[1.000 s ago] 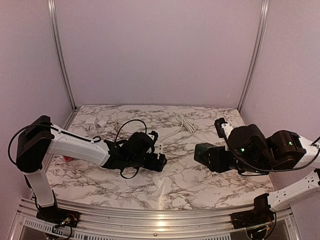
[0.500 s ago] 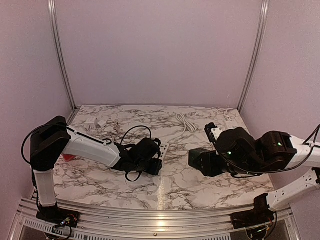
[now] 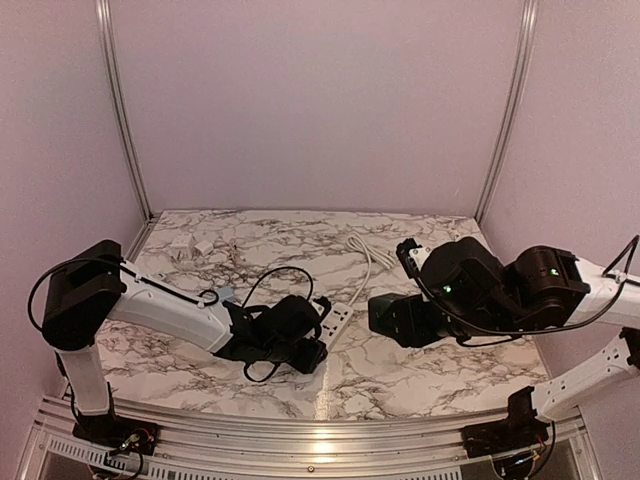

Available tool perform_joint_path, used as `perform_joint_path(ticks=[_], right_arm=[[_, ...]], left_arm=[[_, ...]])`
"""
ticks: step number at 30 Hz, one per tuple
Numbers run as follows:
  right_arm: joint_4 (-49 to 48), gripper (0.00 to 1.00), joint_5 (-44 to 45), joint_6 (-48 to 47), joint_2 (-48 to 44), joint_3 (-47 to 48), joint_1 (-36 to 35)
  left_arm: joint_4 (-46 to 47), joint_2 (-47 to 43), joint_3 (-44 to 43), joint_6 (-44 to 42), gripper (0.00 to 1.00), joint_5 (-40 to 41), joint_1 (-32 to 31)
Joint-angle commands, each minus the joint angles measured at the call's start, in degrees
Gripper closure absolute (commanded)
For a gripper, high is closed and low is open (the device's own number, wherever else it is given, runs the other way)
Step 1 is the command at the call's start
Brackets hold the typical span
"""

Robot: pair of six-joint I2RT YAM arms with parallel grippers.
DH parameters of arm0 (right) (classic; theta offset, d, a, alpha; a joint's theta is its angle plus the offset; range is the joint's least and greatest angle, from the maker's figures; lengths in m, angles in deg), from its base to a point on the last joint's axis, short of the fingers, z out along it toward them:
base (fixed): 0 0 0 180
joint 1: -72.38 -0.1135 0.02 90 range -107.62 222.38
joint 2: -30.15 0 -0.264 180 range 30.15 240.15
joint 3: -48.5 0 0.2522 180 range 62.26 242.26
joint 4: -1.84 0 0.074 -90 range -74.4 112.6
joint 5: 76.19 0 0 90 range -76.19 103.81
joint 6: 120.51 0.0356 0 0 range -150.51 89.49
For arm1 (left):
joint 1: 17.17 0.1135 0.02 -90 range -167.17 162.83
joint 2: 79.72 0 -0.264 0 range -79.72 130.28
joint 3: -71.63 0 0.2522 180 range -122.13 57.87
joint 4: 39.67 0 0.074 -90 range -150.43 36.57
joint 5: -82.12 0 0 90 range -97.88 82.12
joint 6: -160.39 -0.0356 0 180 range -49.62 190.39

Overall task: Insert the plug
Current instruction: Move the socket to the center of the board, then insert the plug into the socket slot.

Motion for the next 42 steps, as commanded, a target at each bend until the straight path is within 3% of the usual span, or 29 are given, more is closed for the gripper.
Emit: perform_joint_path(ticks=[1, 12, 22, 27, 36, 42], right_arm=[[0.18, 1.0, -5.72, -3.02, 0.77, 2.09, 1.99], [0.85, 1.0, -14.17, -9.2, 3.79, 2.04, 6.57], [2.64, 1.0, -16.3, -13.61, 7.94, 4.85, 8.3], [2.55, 1.0, -20.24, -17.01, 10.83, 5.58, 10.64], [5.24, 1.0, -26.01, -23.79, 19.03, 11.72, 12.71], [8.5, 1.0, -27.37, -28.46, 27.69, 17.17, 12.8]], left_arm=[[-2.47, -1.68, 2.56, -3.86, 0.63, -0.73, -4.58], [-0.24, -3.55, 6.35, -7.0, 0.61, 1.43, -10.6], [0.55, -8.34, 8.96, -5.81, 0.18, 2.78, -10.6], [1.93, -15.61, 14.01, -3.92, 0.02, 5.31, -10.6], [8.15, -38.3, 30.85, -0.29, 0.01, 13.88, -10.6], [8.88, -47.35, 37.56, 1.26, 0.01, 16.02, -10.6]])
